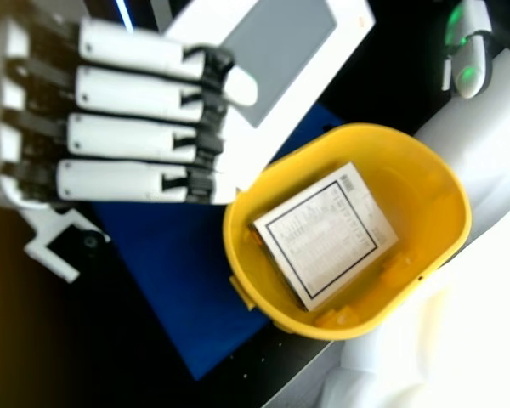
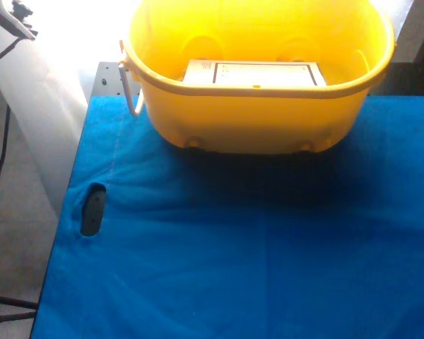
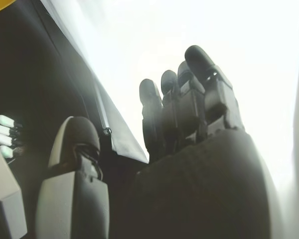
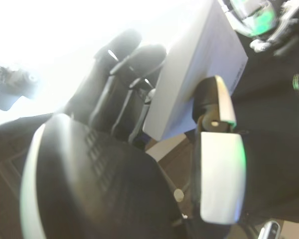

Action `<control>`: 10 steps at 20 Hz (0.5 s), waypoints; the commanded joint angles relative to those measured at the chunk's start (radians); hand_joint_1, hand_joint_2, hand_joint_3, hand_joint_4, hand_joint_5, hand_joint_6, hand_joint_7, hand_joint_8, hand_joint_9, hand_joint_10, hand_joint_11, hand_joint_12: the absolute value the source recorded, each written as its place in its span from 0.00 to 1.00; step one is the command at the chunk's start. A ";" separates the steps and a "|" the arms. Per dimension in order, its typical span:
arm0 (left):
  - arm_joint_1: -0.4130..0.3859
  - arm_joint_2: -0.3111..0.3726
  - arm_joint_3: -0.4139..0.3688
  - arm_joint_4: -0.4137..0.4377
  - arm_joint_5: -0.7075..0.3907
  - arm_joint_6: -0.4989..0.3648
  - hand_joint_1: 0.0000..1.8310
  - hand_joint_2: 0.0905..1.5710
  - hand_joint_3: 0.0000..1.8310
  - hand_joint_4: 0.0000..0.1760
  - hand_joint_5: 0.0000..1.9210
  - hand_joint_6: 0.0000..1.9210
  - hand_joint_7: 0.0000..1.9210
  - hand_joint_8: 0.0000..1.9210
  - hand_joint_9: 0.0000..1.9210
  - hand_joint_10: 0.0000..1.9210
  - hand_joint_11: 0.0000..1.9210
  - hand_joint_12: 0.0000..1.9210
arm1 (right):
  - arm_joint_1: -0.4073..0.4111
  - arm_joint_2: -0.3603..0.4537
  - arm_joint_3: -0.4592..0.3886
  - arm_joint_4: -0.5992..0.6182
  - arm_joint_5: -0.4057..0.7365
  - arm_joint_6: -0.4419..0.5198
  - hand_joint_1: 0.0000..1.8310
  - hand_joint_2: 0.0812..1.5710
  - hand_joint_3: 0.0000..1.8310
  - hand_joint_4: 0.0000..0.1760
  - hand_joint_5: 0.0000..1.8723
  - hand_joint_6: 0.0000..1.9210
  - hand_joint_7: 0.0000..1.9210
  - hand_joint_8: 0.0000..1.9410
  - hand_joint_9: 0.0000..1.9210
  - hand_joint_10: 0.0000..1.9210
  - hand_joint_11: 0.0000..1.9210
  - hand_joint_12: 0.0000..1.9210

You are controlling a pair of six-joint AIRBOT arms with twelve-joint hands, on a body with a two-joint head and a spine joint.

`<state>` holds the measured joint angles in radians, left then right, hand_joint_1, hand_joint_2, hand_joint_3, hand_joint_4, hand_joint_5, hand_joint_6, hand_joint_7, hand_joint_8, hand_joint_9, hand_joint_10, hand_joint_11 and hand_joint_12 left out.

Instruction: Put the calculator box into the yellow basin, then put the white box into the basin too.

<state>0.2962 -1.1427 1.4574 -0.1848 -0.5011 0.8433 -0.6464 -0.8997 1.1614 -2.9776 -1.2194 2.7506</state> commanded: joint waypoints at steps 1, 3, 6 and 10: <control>-0.009 0.000 0.000 -0.001 -0.136 -0.002 0.32 0.75 0.00 0.00 0.24 0.00 0.16 0.00 0.11 0.03 0.00 0.55 | 0.037 -0.017 0.019 -0.034 -0.063 0.006 0.68 0.70 0.00 0.00 0.52 0.53 0.53 0.49 0.43 0.48 0.35 0.58; -0.007 0.001 0.000 -0.001 -0.138 -0.002 0.32 0.76 0.00 0.00 0.24 0.00 0.16 0.00 0.12 0.05 0.00 0.81 | 0.068 -0.055 0.052 -0.034 -0.016 0.005 0.68 0.70 0.00 0.00 0.52 0.53 0.53 0.50 0.43 0.47 0.35 0.58; -0.004 0.001 -0.006 -0.001 -0.149 -0.002 0.32 0.74 0.00 0.00 0.26 0.01 0.18 0.00 0.10 0.16 0.00 0.85 | 0.095 -0.100 0.095 -0.034 0.038 0.005 0.75 0.70 0.00 0.00 0.52 0.53 0.52 0.50 0.41 0.65 0.35 0.58; -0.001 0.002 -0.013 0.002 -0.154 -0.002 0.29 0.71 0.00 0.07 0.25 0.01 0.20 0.00 0.06 0.24 0.00 0.73 | 0.111 -0.141 0.132 -0.034 0.096 0.005 0.66 0.75 0.00 0.00 0.50 0.48 0.34 0.71 0.23 0.75 0.17 0.96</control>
<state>0.3054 -1.1427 1.4441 -0.1795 -0.5270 0.8433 -0.5526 -1.0431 1.2911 -2.9776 -1.0157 2.7476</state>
